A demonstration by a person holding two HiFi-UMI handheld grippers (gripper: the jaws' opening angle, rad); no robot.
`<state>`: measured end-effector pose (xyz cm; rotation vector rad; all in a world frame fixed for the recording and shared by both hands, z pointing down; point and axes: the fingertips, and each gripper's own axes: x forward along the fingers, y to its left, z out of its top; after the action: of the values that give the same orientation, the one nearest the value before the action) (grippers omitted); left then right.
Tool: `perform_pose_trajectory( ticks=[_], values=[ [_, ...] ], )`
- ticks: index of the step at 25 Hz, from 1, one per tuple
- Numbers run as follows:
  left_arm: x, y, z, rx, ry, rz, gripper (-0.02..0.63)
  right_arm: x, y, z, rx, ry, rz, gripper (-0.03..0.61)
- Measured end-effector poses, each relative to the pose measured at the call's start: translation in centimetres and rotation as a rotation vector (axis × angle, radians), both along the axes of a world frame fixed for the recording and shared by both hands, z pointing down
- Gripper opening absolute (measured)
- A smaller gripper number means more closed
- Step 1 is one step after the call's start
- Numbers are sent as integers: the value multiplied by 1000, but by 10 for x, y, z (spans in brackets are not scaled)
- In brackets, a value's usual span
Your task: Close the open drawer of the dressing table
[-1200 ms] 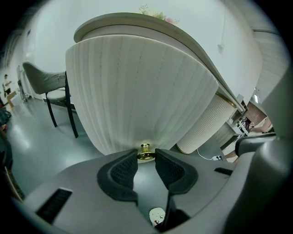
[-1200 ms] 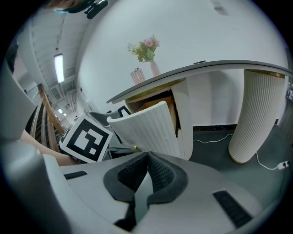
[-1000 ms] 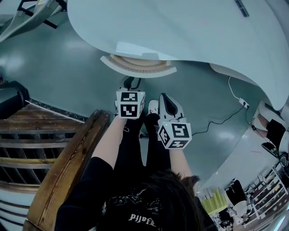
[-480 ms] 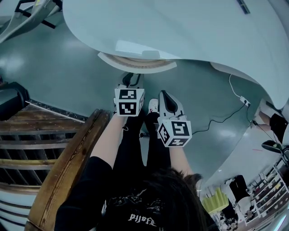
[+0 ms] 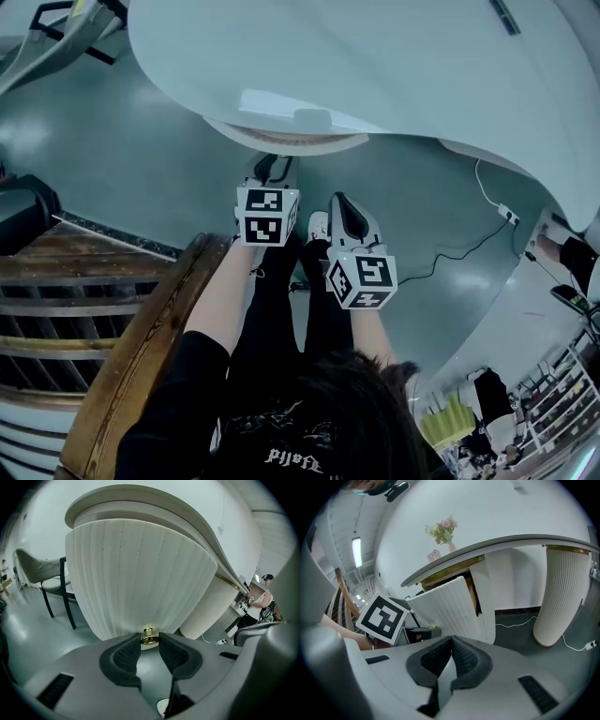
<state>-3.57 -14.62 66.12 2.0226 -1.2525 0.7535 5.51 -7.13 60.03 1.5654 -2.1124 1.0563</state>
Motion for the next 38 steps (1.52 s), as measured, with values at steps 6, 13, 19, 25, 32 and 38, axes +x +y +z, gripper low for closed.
perform_pose_trajectory(
  ticks=[6, 13, 19, 25, 32, 38],
  values=[
    [0, -11, 0, 12, 2, 4, 135, 1, -9, -4, 26, -2, 18, 26],
    [0, -19, -1, 20, 14, 3, 135, 2, -18, -9, 49, 8, 35, 26],
    [3, -26, -2, 35, 25, 7, 135, 8, -23, -12, 64, 23, 50, 26],
    [6, -36, -2, 48, 36, 5, 135, 15, -34, -15, 89, 37, 73, 26],
    [12, -51, -2, 84, 40, -22, 135, 24, -44, -18, 95, 33, 85, 26],
    [14, -69, -1, 105, 41, -19, 135, 27, -52, -16, 105, 29, 100, 26]
  ],
)
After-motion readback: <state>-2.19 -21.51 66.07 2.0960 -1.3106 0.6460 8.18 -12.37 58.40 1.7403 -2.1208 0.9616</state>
